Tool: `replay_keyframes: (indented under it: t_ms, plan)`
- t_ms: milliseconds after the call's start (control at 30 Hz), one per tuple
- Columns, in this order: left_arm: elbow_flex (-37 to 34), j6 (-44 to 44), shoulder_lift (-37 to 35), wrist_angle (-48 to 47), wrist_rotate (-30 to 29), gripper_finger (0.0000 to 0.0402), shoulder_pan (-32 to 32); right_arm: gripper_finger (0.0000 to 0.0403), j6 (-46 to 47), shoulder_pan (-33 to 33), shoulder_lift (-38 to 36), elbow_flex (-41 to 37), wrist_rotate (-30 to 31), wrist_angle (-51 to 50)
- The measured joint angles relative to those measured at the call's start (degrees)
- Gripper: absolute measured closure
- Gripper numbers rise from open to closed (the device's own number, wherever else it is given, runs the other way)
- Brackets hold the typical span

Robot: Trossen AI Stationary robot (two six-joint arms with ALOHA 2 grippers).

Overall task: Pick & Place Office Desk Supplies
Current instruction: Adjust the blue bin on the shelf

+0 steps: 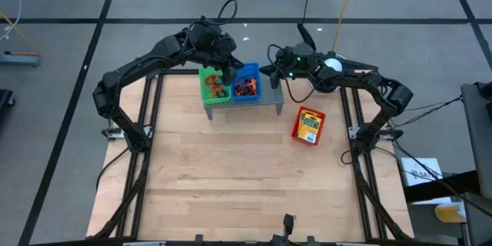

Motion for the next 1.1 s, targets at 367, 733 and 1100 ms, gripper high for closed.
replay_keyframes:
  t_ms: [367,733,1100]
  plan:
    - [0.0,-0.02,0.0,0.04,-0.01,0.0376,0.0,0.0403,-0.19,0.0,0.0,0.0,-1.54,0.08]
    - [0.0,-0.04,0.0,0.04,0.0,0.0376,0.0,0.0403,-0.24,0.0,0.0,0.0,-3.27,1.55]
    - [0.0,-0.04,0.0,-0.01,0.0,0.0376,-0.02,0.0403,0.05,-0.13,0.0,0.0,-1.22,1.03]
